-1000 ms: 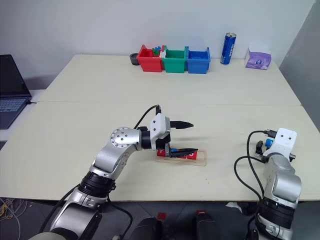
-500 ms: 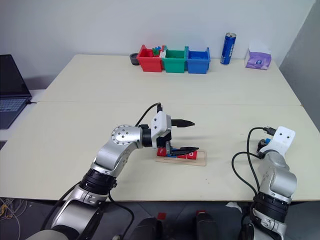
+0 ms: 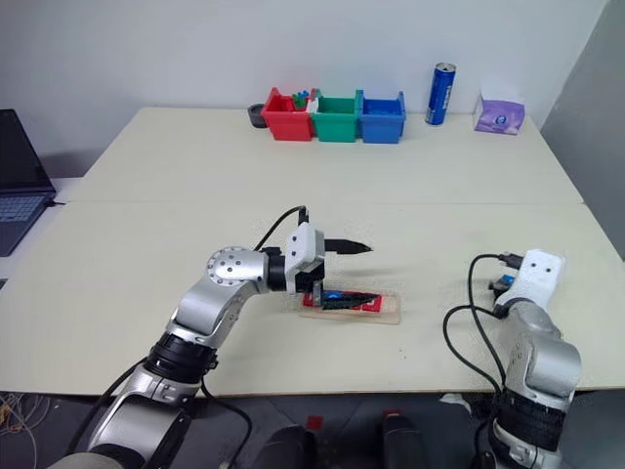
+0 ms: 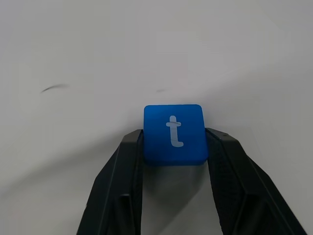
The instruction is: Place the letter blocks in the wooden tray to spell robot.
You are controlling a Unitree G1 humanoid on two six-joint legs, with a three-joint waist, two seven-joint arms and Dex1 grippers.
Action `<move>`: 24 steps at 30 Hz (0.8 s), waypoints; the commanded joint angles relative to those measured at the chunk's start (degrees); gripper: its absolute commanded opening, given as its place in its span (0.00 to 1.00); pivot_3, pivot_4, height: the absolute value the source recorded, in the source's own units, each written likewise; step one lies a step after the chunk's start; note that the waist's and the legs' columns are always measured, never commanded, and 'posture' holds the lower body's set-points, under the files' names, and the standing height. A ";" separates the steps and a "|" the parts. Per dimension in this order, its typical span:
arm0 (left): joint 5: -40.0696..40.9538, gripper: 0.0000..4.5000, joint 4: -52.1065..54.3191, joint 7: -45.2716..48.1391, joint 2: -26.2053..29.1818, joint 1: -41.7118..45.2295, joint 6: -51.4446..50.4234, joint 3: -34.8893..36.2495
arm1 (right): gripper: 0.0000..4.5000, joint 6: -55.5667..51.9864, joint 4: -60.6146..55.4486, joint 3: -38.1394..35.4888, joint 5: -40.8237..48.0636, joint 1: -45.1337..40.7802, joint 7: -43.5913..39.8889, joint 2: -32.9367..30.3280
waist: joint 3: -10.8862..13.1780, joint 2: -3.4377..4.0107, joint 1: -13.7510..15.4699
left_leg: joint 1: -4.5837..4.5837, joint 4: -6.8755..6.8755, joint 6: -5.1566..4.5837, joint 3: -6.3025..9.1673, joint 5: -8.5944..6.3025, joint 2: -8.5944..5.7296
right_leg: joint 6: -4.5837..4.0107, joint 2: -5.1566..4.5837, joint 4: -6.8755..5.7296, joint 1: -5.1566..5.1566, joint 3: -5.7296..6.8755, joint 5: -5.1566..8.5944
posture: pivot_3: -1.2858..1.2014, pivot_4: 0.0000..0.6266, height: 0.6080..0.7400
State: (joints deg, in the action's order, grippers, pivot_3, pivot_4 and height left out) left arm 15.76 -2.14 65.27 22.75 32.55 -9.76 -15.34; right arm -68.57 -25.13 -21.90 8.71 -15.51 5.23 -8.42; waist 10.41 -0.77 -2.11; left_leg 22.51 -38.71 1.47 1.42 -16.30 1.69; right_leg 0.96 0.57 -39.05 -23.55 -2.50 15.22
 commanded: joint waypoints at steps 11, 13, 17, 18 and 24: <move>3.22 1.00 6.58 3.71 7.98 -7.03 0.91 4.87 | 0.32 -23.92 -18.87 8.16 5.29 -0.52 -5.02 6.46 | 0.00 0.01 0.31 | 0.04 -0.01 0.00 0.05 0.00 -0.01 | 0.22 -0.02 0.05 -0.01 0.04 0.17 | 0.52 0.24 1.00; 3.24 1.00 6.99 3.51 7.86 -7.21 0.68 4.87 | 0.32 -23.93 -18.97 9.01 5.02 -0.56 -4.82 6.71 | 0.00 0.00 0.33 | 0.09 -0.01 0.00 0.06 0.00 -0.03 | 0.22 -0.06 0.06 -0.02 0.05 0.17 | 0.52 0.24 1.00; 3.26 1.00 7.25 3.32 7.74 -7.26 0.45 4.87 | 0.56 -23.93 -18.95 9.77 4.67 -0.43 -4.71 6.53 | 0.00 0.00 0.27 | 0.10 -0.01 0.00 0.05 0.00 -0.03 | 0.22 -0.06 0.06 -0.06 0.05 0.17 | 0.52 0.24 1.00; 3.24 1.00 7.21 3.32 7.75 -7.25 0.44 4.87 | 0.63 -23.93 -19.11 9.83 4.74 -0.26 -4.71 6.57 | 0.00 0.00 0.27 | 0.11 0.00 0.00 0.05 0.00 -0.02 | 0.23 -0.06 0.05 -0.08 0.05 0.17 | 0.52 0.24 1.00; 3.29 1.00 7.01 3.54 7.94 -7.20 0.47 4.80 | 0.99 -23.93 -21.49 9.11 6.06 -0.69 -5.87 6.28 | 0.00 0.00 0.27 | 0.12 0.00 0.00 0.05 0.00 -0.02 | 0.23 -0.05 0.05 -0.08 0.06 0.17 | 0.52 0.24 1.00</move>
State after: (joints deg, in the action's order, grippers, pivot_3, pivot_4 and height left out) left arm 17.99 2.84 68.79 30.49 25.12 -9.62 -11.48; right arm -92.06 -43.59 -12.09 13.75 -15.19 0.04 -1.53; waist 10.41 -0.76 -1.84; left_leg 22.63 -38.71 1.47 1.48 -16.30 1.67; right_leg 1.19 0.51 -39.00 -23.63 -2.44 15.39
